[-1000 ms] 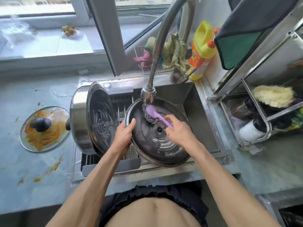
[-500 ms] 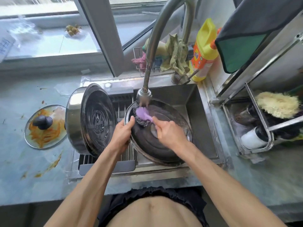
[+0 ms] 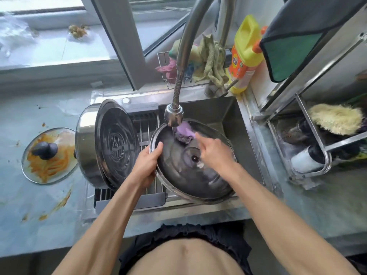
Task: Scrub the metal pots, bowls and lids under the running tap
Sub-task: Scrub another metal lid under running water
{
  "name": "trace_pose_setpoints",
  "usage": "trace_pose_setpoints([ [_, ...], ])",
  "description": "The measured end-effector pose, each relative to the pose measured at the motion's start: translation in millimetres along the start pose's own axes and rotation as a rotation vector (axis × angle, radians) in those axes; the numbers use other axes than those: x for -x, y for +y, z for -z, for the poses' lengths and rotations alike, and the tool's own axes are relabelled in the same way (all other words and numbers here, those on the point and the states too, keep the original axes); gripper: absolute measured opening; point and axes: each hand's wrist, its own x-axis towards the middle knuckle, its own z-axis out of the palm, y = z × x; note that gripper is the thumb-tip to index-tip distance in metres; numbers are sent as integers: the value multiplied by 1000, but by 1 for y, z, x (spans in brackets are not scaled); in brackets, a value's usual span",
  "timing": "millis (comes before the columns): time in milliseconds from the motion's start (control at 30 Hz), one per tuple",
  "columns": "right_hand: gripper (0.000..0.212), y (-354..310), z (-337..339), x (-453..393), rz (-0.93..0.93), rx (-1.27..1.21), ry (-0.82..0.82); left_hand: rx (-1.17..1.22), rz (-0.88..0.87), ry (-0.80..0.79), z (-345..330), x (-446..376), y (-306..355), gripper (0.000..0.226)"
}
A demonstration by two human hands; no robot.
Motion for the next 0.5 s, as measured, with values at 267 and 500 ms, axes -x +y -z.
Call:
trace_pose_setpoints([
  [267,49,28,-8,-3,-217,151,-45,59,-121,173,12,-4,-4,14],
  [500,42,25,-17,60,-223,-26,-279,-147,-265,203,11,-24,6,21],
])
